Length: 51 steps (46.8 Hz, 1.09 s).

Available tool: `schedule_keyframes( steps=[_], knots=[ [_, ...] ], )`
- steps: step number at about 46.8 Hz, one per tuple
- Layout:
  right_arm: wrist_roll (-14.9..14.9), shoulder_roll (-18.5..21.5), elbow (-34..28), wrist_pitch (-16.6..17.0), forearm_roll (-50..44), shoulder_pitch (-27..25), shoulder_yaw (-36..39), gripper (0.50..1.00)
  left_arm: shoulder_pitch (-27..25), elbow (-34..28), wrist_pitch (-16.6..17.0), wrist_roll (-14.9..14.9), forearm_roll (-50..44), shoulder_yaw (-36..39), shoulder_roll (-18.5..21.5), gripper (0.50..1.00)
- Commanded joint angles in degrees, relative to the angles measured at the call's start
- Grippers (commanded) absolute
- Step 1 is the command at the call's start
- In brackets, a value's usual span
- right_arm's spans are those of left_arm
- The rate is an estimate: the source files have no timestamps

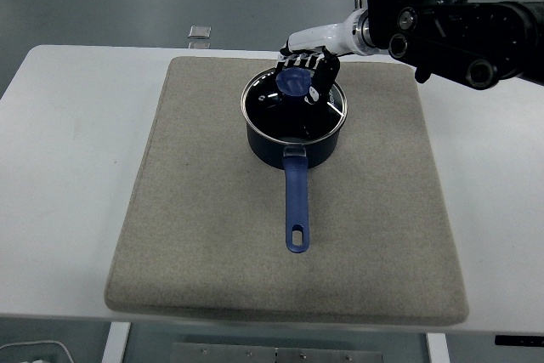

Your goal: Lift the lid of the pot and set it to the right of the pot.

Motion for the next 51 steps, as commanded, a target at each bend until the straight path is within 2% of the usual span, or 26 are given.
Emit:
schedule_keyframes(
  steps=[1, 13, 26, 39, 51],
  knots=[
    [0.0, 0.0, 0.0, 0.0, 0.0, 0.1, 0.0, 0.795, 0.0, 0.0, 0.0, 0.0, 0.0, 0.0, 0.0, 1.0],
    [0.1, -0.1, -0.1, 0.0, -0.3, 0.1, -0.1, 0.699, 0.0, 0.0, -0.1, 0.0, 0.0, 0.0, 0.0, 1.0],
    [0.1, -0.4, -0.2, -0.1, -0.4, 0.7, 0.0, 0.646, 0.0, 0.0, 0.0, 0.0, 0.0, 0.0, 0.0, 1.0],
    [0.1, -1.6, -0.4, -0.1, -0.2, 1.1, 0.0, 0.5, 0.0, 0.0, 0.0, 0.0, 0.0, 0.0, 0.0, 1.0],
    [0.1, -6.3, -0.5, 0.5, 0.6, 2.6, -0.1, 0.5, 0.0, 0.0, -0.1, 0.0, 0.0, 0.0, 0.0, 1.0]
  ],
)
